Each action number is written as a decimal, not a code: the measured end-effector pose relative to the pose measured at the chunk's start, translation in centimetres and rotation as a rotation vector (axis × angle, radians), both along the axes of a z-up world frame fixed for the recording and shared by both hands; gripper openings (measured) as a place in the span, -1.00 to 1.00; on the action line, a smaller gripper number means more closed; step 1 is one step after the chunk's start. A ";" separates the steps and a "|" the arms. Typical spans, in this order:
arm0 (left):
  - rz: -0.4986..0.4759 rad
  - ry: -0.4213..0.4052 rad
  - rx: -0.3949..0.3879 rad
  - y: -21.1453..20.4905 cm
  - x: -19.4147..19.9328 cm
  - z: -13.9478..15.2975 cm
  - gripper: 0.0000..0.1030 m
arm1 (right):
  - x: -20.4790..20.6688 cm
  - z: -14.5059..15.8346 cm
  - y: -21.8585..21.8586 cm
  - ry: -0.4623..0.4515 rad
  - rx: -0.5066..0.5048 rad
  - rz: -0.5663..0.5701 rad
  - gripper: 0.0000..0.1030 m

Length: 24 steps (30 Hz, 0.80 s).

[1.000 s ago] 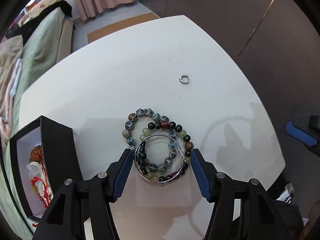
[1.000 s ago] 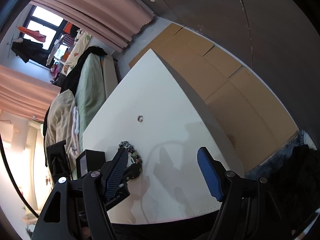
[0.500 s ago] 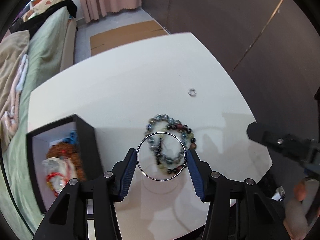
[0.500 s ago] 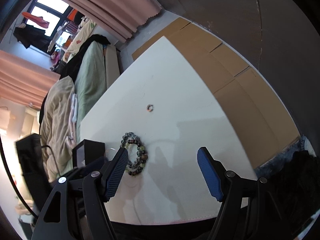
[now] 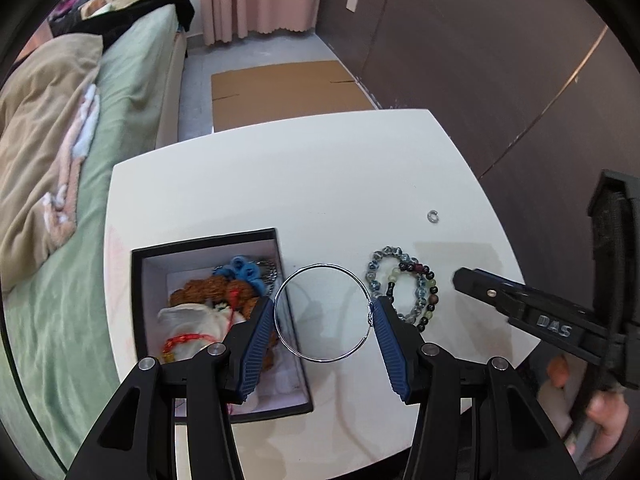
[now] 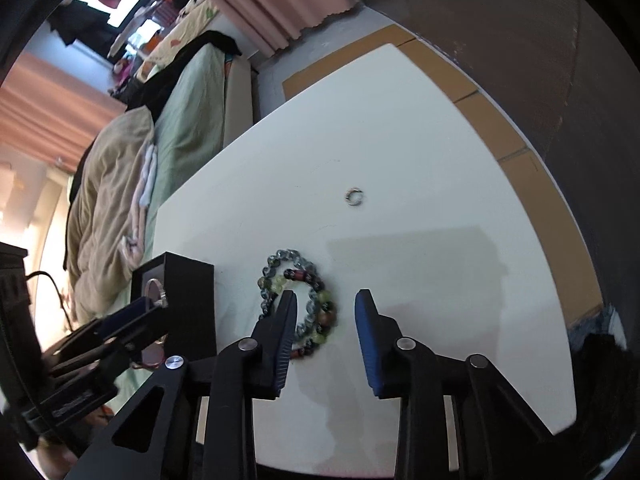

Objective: Organize jewelry
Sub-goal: 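Carry the silver bangle into the box with the left tool while the right tool grasps the green-black beaded bracelet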

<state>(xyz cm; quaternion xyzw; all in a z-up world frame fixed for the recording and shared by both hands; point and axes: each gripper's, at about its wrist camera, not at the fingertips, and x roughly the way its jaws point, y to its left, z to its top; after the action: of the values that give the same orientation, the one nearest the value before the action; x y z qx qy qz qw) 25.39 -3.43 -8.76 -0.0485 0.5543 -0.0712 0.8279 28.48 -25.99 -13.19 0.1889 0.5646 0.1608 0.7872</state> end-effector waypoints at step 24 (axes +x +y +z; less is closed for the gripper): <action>0.085 -0.044 -0.111 7.2 -3.4 2.1 0.02 | -1.2 2.9 3.8 -0.068 -0.123 0.062 -0.81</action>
<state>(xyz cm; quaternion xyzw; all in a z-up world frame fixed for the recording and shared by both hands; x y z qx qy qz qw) 22.02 3.81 -6.68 -0.1164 0.5285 -0.0676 0.8382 27.30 -22.16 -10.27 0.1170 0.5521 0.1564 0.8106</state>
